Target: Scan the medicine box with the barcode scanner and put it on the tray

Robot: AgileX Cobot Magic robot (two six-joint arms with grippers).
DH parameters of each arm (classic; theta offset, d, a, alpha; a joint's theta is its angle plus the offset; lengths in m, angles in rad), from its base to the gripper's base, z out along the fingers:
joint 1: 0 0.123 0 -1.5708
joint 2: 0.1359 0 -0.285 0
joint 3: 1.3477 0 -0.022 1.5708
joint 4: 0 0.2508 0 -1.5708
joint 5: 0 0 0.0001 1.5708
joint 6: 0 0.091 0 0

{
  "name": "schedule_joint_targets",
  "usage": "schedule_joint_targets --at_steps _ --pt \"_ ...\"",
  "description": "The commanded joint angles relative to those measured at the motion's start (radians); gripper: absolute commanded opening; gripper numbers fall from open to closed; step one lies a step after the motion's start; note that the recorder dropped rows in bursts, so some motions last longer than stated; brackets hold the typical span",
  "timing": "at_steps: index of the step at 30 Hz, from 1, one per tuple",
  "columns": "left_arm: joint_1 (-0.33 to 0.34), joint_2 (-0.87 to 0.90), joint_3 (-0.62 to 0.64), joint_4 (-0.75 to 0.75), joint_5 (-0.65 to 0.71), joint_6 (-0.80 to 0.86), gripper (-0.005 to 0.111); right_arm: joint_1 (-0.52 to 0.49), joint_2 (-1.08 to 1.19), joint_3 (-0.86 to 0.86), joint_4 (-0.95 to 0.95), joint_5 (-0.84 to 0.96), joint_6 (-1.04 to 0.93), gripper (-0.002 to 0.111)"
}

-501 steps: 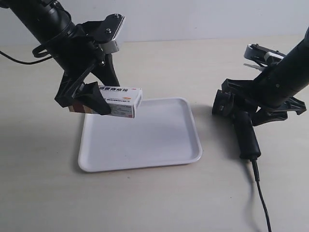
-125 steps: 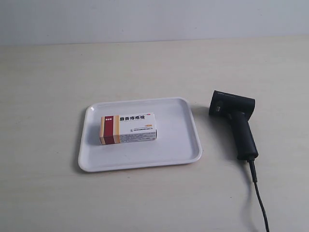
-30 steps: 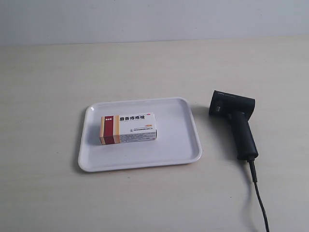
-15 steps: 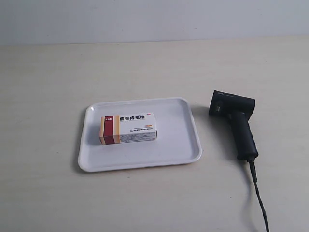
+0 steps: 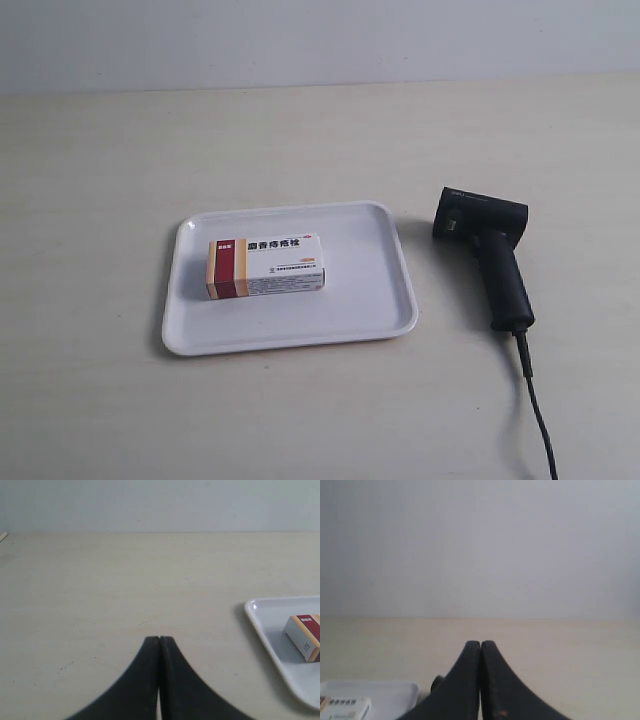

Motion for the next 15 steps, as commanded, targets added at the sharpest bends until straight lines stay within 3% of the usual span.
schedule_joint_targets --at_steps 1,5,9,15 --pt "0.003 -0.005 0.003 0.003 -0.013 0.001 0.0 -0.103 -0.002 0.084 -0.01 -0.27 -0.005 0.0" --pt "0.003 -0.005 0.003 0.003 -0.013 0.001 0.0 -0.212 -0.002 0.245 -0.006 -0.456 -0.002 0.0" --pt "0.003 -0.005 0.003 0.003 -0.013 0.001 0.0 -0.296 -0.002 0.393 0.017 -0.516 0.0 0.0" --pt "0.003 -0.005 0.003 0.003 -0.013 0.001 0.0 -0.319 -0.002 0.506 0.022 -0.532 0.02 0.0"
